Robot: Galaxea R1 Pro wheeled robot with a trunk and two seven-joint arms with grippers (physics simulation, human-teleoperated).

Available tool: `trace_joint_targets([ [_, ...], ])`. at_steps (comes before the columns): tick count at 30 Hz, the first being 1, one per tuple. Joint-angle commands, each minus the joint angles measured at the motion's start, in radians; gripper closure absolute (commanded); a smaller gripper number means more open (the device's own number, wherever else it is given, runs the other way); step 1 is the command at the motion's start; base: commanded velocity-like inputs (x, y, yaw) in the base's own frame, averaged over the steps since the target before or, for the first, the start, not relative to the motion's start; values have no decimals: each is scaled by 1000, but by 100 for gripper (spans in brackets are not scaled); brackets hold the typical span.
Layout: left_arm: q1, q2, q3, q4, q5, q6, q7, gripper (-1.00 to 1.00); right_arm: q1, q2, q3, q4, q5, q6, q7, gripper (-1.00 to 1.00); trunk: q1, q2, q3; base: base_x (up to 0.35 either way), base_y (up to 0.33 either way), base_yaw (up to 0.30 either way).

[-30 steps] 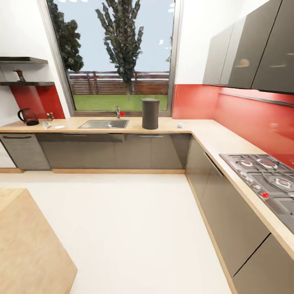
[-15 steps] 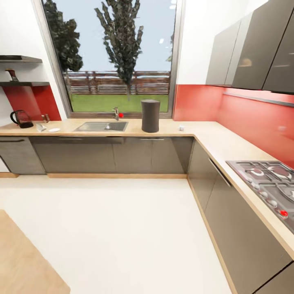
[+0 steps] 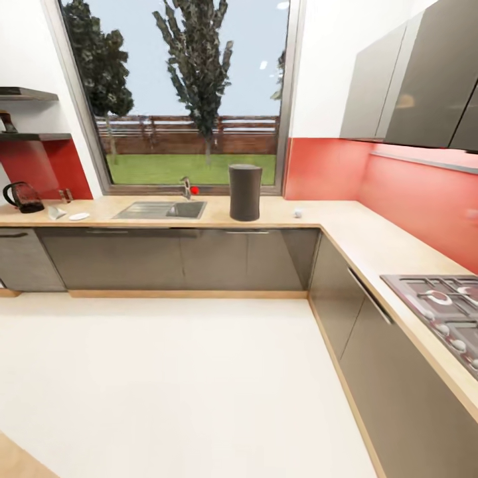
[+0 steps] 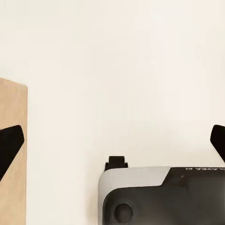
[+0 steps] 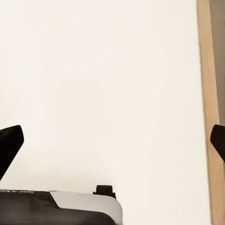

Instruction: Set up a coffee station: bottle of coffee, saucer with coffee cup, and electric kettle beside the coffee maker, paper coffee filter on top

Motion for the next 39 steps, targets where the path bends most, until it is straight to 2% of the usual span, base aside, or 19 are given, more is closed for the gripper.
trace_joint_targets([
  [1, -1, 0, 2, 2, -1, -7, -1, -100, -1, 0, -1, 2, 10, -2, 0, -100, 1, -2, -2, 338, 0, 0],
  [3, -1, 0, 3, 3, 8, -27, -1, -100, -1, 0, -1, 5, 19, -2, -3, -100, 1, -2, -2, 338, 0, 0],
  [10, -1, 0, 2, 2, 29, -37, -2, -100, -1, 1, -1, 7, 21, -2, -5, -100, 1, -2, -2, 338, 0, 100],
  [20, -1, 1, 4, 2, 29, -61, -1, -100, -1, 2, 1, 7, 23, -3, -5, -100, 1, -2, -1, 338, 0, 269],
  [39, 0, 6, 8, 2, 33, -62, -3, -100, -1, 3, 2, 7, 23, -4, -5, -100, 1, -2, 19, 338, 0, 219],
])
